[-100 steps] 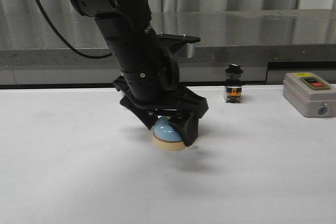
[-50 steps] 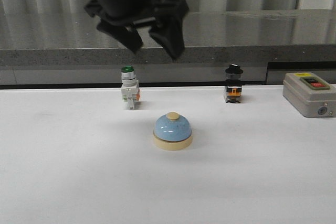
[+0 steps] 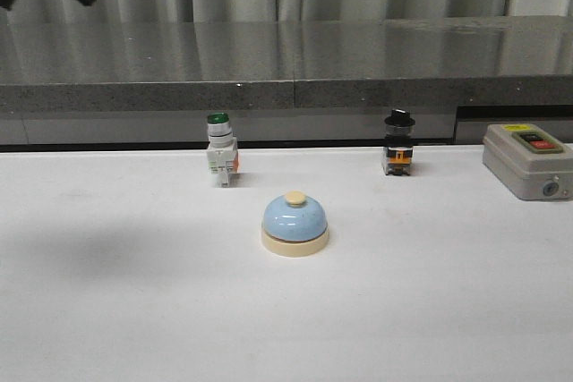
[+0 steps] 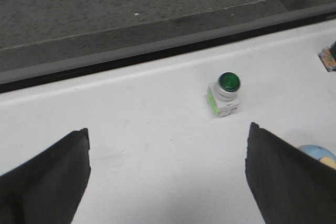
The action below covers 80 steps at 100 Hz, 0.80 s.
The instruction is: Place and press bell with both arms
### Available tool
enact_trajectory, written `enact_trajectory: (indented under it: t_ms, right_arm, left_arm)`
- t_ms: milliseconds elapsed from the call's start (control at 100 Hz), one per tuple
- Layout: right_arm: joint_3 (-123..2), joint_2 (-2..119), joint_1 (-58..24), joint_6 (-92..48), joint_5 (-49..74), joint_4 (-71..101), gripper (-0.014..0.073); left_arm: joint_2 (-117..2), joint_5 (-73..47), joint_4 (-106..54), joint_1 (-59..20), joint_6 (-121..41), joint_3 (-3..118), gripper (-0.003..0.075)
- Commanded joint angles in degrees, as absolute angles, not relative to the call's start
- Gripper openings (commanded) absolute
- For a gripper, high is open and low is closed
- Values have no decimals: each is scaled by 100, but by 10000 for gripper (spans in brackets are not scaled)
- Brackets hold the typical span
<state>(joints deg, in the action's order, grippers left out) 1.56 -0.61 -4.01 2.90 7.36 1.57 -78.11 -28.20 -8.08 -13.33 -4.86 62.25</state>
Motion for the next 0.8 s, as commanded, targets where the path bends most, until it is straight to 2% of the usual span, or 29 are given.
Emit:
enact_trajectory:
  t_ms: [0,180,450,790]
  right_arm:
    - [72,-170,-370,276,216,154,-60]
    - [72,-170,-370,276,216,154,-60]
    - [72,-170,-370,276,216,154,-60]
    - [72,-170,-370,276,216,154,-60]
  left_arm:
    - [-7190,-2298,-1003,-1088,-417,5972,577]
    - [-6124,-1920,-1051,-798,-417,4907,563]
    - [-4413,-1861,-1170,-772,-417,3660,435]
    - [-2225,-1919,-1194,-772,-417,2705,322]
